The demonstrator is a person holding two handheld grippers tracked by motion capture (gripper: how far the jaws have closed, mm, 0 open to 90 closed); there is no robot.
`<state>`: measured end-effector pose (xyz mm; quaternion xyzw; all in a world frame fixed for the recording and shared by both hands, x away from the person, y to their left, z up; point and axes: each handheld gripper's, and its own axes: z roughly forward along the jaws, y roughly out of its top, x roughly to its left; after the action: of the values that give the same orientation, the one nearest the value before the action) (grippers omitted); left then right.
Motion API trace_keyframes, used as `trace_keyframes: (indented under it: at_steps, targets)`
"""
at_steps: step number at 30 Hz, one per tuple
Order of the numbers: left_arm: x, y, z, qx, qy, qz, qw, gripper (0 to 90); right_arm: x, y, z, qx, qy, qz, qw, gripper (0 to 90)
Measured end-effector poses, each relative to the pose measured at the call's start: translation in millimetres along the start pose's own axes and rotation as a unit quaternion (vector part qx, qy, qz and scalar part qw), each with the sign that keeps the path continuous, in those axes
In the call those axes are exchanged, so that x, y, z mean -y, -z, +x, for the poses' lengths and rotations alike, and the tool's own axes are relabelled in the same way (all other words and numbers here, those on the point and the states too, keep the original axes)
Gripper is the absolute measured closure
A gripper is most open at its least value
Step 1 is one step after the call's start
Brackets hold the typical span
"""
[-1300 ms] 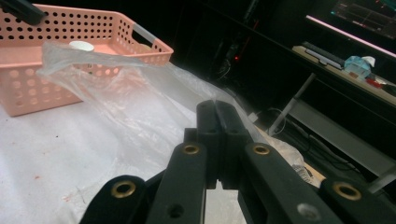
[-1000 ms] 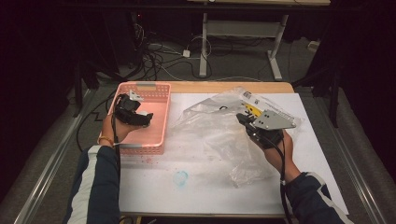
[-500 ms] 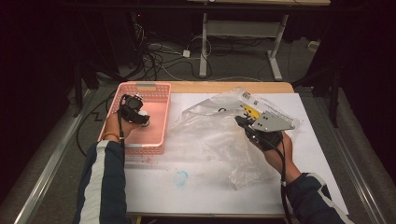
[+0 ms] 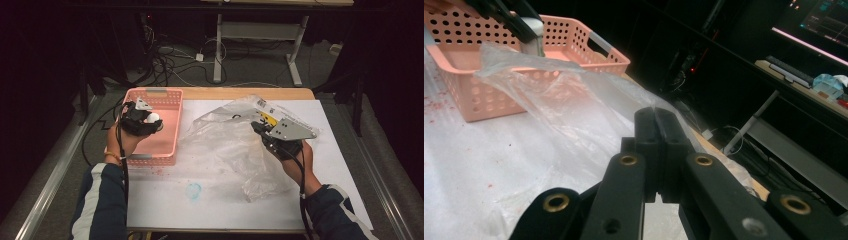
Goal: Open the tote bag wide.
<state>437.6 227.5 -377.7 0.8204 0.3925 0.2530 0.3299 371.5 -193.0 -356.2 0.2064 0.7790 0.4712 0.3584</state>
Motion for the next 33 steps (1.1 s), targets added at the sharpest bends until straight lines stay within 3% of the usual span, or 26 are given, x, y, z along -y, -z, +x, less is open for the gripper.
trace_keyframes:
  at_steps: [3, 6, 12, 14, 20, 22, 24, 26, 28, 29, 33]
  targets:
    - [0.5, 22.9, -13.7, 0.009, -0.011, -0.045, 0.9989, 47.9, -2.2, -0.7, 0.1, 0.004, 0.002, 0.001, 1.0000, 90.0]
    - [1.0, 40.9, -30.5, 0.017, -0.033, -0.082, 0.9959, 47.9, -4.0, -1.4, -0.3, 0.008, -0.001, 0.002, 1.0000, 90.0]
    - [0.9, 54.0, -68.6, 0.052, -0.068, -0.104, 0.9909, 47.9, -3.9, -6.1, 2.5, 0.009, -0.005, 0.012, 0.9999, 90.0]
    - [2.0, 52.3, -80.2, 0.058, -0.082, -0.103, 0.9896, 47.9, -3.4, -7.4, 3.7, 0.008, -0.006, 0.014, 0.9999, 90.0]
    - [2.8, 44.0, -105.8, 0.086, -0.092, -0.115, 0.9853, 48.0, -0.7, -9.2, 6.6, 0.004, -0.005, 0.019, 0.9998, 90.0]
    - [-1.0, 40.6, -118.3, 0.090, -0.109, -0.125, 0.9821, 47.9, 0.0, -9.9, 7.9, 0.002, -0.004, 0.022, 0.9997, 90.0]
    - [-4.8, 34.9, -133.8, 0.108, -0.117, -0.137, 0.9777, 47.9, 0.2, -9.9, 9.2, -0.002, -0.003, 0.022, 0.9998, 90.0]
    - [-8.5, 24.9, -149.9, 0.136, -0.121, -0.144, 0.9726, 48.0, 0.4, -10.1, 10.5, -0.005, -0.001, 0.025, 0.9997, 90.0]
    - [-12.7, 12.2, -166.8, 0.142, -0.140, -0.137, 0.9704, 47.9, 1.0, -10.6, 11.1, -0.009, 0.001, 0.025, 0.9996, 90.0]
    - [-15.0, 4.3, -172.8, 0.156, -0.140, -0.130, 0.9692, 47.9, 1.4, -10.7, 11.6, -0.011, 0.001, 0.027, 0.9996, 90.0]
    - [-22.0, -26.6, -192.9, 0.166, -0.154, -0.109, 0.9680, 47.9, 4.6, -11.9, 13.3, -0.019, 0.002, 0.034, 0.9992, 90.0]
